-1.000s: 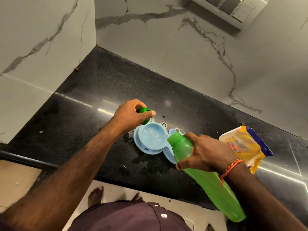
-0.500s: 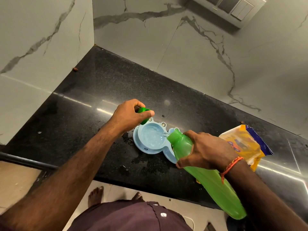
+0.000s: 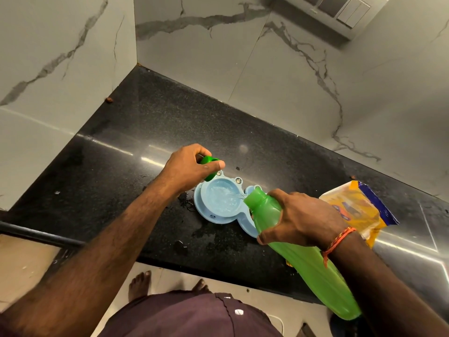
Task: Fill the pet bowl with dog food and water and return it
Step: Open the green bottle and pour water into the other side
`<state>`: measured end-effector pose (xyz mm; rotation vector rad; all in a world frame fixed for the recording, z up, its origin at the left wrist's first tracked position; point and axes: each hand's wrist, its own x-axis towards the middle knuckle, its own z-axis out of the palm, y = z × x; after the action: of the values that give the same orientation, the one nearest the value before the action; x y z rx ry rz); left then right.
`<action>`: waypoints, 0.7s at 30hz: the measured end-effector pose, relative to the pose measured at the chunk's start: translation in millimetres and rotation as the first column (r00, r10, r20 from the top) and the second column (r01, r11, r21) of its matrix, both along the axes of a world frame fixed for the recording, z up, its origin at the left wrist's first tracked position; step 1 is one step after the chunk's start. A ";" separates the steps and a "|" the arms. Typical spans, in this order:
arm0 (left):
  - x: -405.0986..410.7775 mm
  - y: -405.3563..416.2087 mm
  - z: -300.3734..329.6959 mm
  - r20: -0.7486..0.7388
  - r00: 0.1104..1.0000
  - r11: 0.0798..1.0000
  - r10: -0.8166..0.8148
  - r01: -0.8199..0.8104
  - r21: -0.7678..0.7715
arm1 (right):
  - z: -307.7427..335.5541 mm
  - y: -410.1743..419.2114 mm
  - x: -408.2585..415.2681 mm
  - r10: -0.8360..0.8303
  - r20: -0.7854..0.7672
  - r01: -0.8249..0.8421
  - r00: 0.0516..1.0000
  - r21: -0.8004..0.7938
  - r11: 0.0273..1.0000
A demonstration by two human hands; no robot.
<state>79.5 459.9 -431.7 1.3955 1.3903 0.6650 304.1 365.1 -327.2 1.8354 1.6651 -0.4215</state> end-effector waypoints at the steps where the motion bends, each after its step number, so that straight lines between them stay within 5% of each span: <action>1: -0.2 -0.1 -0.2 0.001 1.000 1.000 0.001 -0.001 0.000 | 0.3 -0.2 0.0 0.002 0.001 -0.002 1.000 0.001 1.000; 7: 0.8 -1.2 -0.9 -0.008 1.000 1.000 -0.004 0.004 0.015 | -1.1 0.0 -2.1 -0.002 -0.009 0.003 1.000 0.020 1.000; 21: -3.9 0.3 46.7 -0.089 0.991 0.985 -0.103 0.114 0.133 | -10.1 -7.9 -9.9 -0.016 -0.312 0.101 0.950 0.259 0.961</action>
<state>75.6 460.2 -385.0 1.6124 1.3419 0.6485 294.2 357.2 -337.2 2.1097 1.9616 -0.5505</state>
